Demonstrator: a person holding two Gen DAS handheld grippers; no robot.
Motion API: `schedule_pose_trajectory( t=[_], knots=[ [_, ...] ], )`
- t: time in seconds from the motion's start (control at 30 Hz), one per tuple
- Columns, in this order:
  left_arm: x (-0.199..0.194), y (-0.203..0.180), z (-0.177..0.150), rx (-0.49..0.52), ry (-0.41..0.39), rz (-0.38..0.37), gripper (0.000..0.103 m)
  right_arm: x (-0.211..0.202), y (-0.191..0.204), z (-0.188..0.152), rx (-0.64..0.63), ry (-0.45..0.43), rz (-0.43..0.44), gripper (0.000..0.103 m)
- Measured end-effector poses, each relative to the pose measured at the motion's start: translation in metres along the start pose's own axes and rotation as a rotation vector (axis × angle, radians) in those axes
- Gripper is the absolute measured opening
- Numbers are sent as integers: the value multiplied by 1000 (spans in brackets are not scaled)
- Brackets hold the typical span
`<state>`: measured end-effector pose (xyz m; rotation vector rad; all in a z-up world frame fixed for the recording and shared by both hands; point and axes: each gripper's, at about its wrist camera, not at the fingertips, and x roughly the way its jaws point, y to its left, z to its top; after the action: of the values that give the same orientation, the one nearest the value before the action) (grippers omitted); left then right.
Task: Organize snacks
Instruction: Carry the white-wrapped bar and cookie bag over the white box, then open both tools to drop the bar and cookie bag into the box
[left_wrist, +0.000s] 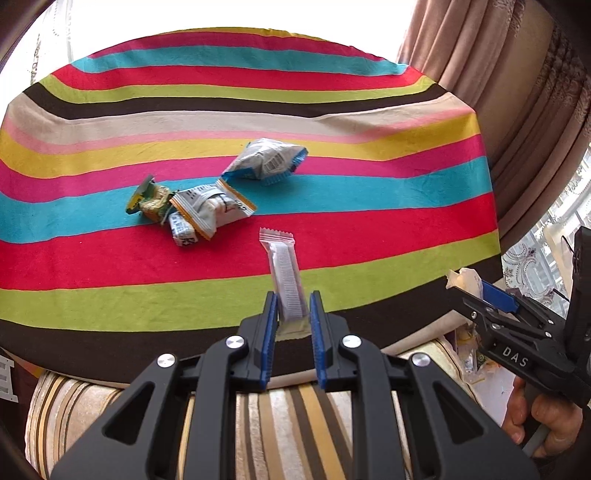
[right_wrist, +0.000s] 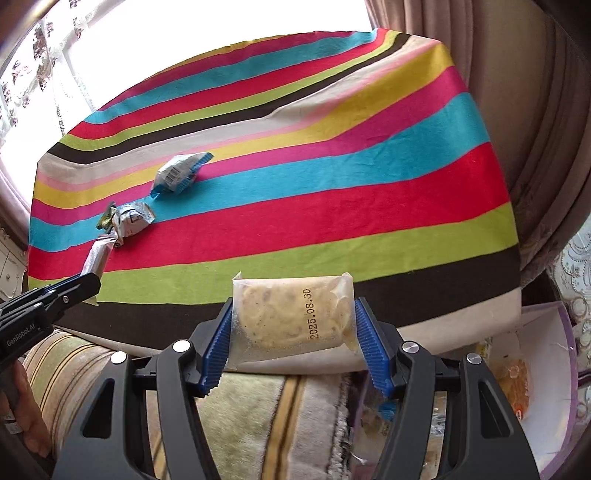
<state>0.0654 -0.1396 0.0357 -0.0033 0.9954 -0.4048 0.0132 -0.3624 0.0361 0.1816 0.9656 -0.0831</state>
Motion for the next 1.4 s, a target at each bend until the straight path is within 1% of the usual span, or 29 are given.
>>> schedule_pose_trajectory(
  t=[0.2, 0.4, 0.53, 0.63, 0.77, 1.0, 1.03, 1.1, 1.13, 1.17, 1.4],
  knots=[
    [6, -47, -6, 101, 24, -27, 18, -5, -44, -21, 62, 21, -66, 61],
    [17, -107, -16, 241, 55, -78, 18, -8, -91, -41, 158, 45, -123, 62],
    [23, -140, -23, 317, 79, -115, 18, -12, -115, -50, 202, 51, -148, 62],
    [29, -159, -29, 353, 107, -148, 18, -15, -126, -55, 220, 50, -165, 62],
    [33, -180, -38, 412, 127, -166, 18, -16, -135, -58, 234, 54, -185, 62],
    [35, -203, -53, 480, 178, -232, 18, -18, -142, -61, 249, 54, -193, 63],
    [35, -205, -54, 487, 182, -240, 19, -18, -142, -60, 248, 54, -194, 65],
    [36, -207, -54, 499, 189, -241, 31, -18, -142, -60, 249, 51, -208, 67],
    [36, -208, -55, 498, 187, -234, 48, -19, -142, -60, 250, 49, -215, 70],
    [36, -207, -54, 493, 182, -232, 54, -19, -142, -60, 250, 46, -219, 73],
    [33, -202, -52, 461, 175, -216, 54, -20, -141, -58, 245, 46, -220, 74]
  ],
)
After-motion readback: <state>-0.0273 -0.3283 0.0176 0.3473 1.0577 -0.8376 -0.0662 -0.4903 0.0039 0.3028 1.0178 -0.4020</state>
